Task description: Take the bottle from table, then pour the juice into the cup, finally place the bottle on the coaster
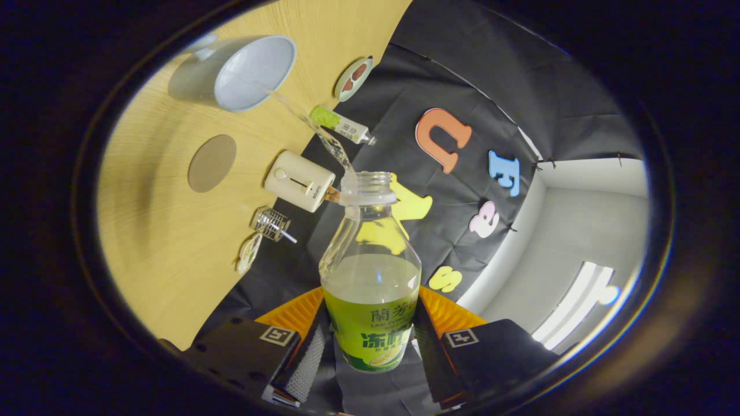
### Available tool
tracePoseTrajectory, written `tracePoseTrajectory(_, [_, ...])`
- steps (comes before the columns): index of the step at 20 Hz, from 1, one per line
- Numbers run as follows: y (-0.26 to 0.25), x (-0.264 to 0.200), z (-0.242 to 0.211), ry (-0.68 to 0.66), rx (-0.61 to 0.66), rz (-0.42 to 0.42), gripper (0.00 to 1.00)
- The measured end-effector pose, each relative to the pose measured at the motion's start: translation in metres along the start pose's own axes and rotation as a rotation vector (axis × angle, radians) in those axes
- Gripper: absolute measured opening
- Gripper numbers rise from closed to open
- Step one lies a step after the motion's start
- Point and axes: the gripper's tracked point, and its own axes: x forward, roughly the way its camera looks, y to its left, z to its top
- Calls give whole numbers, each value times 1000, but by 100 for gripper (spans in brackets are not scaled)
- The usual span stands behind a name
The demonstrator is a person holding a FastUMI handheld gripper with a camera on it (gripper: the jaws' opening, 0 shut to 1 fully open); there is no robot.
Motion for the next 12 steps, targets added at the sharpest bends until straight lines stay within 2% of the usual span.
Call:
tracePoseTrajectory(5, [-10,3,1,-14,-23,-6,80])
tracePoseTrajectory(12, [-35,0,7,-40,-79,-58,79])
